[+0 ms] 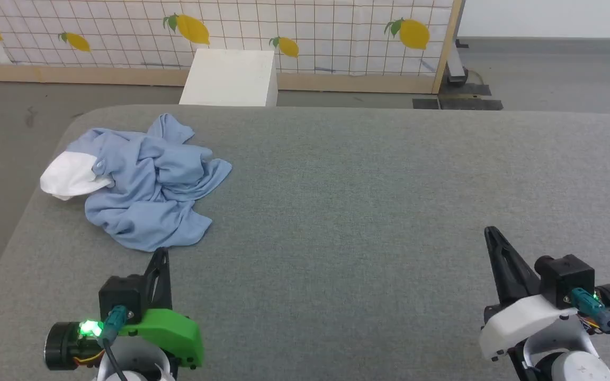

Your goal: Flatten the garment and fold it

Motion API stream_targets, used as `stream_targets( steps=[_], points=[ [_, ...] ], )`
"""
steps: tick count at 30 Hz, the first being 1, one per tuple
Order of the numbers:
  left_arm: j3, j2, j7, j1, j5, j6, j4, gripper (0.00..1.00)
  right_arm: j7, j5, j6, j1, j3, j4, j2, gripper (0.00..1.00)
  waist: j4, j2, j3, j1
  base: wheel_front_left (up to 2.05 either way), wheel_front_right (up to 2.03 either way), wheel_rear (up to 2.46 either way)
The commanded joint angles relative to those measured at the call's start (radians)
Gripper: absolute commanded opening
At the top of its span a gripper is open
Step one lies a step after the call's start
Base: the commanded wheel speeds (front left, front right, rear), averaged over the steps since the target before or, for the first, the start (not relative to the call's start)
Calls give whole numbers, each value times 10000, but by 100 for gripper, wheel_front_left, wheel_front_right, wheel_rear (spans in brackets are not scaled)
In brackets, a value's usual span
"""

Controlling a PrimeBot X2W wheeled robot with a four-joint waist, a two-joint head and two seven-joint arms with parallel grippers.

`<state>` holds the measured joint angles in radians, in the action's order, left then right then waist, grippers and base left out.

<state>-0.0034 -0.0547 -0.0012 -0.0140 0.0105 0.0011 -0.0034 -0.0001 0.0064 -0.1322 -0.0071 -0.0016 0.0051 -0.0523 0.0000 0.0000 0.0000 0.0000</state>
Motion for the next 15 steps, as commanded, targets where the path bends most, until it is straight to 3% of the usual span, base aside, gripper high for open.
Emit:
stream_targets(
  steps=[1,15],
  points=[
    [34,45,12,140,-105,-11,34,0,1,-64,15,71,16,-51,20,0,0,0,0,0,0,0,0],
    [34,45,12,140,-105,-11,34,0,1,-64,15,71,16,-51,20,0,0,0,0,0,0,0,0]
  ],
)
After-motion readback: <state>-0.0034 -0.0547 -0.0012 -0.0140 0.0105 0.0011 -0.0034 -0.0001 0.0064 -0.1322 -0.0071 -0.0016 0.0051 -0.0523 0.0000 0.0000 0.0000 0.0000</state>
